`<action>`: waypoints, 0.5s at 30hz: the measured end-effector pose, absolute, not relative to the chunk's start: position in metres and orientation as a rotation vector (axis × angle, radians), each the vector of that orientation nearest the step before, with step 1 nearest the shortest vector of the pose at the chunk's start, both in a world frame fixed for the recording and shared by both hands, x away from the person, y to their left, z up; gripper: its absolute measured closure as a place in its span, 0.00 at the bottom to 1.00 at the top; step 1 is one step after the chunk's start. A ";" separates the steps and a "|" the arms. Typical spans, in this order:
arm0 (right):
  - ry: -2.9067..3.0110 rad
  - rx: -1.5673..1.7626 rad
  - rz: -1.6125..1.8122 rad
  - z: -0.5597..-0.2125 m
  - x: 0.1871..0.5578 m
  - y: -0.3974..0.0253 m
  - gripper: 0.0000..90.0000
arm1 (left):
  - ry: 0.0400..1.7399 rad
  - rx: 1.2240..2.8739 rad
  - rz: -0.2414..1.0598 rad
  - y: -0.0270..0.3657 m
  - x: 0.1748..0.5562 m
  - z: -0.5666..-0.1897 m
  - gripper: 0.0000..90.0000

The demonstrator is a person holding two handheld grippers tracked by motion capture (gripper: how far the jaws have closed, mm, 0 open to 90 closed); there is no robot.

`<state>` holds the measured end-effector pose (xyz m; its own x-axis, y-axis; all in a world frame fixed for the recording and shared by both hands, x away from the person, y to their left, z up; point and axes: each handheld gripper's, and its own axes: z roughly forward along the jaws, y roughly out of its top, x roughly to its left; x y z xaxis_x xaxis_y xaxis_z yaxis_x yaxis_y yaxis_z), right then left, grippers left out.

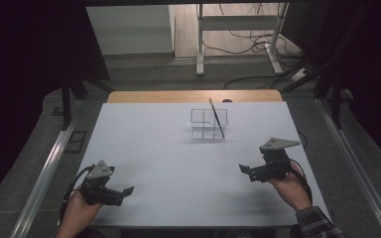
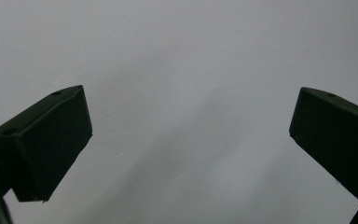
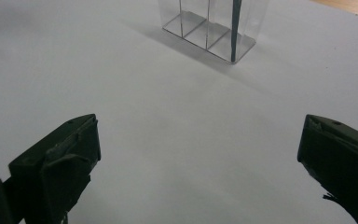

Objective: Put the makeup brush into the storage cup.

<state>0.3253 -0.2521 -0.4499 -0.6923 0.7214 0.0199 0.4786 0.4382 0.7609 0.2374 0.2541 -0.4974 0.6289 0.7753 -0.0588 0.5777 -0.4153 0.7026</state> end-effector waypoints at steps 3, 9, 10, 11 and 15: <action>2.385 1.037 1.114 -0.450 0.323 -0.254 0.00 | 1.054 2.146 0.358 0.254 0.237 -0.498 0.00; 2.384 1.040 1.110 -0.451 0.319 -0.258 0.00 | 1.053 2.153 0.359 0.254 0.238 -0.498 0.00; 2.384 1.037 1.108 -0.451 0.319 -0.259 0.00 | 1.053 2.154 0.359 0.254 0.238 -0.498 0.00; 2.383 1.039 1.106 -0.451 0.318 -0.259 0.00 | 1.053 2.154 0.359 0.254 0.238 -0.498 0.00; 2.381 1.041 1.100 -0.452 0.316 -0.263 0.00 | 1.054 2.153 0.358 0.254 0.238 -0.498 0.00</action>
<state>0.3156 -0.2625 -0.4518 -0.6842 0.7292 0.0153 0.4843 0.4385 0.7571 0.2375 0.2540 -0.4977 0.6303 0.7743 -0.0559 0.5798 -0.4217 0.6971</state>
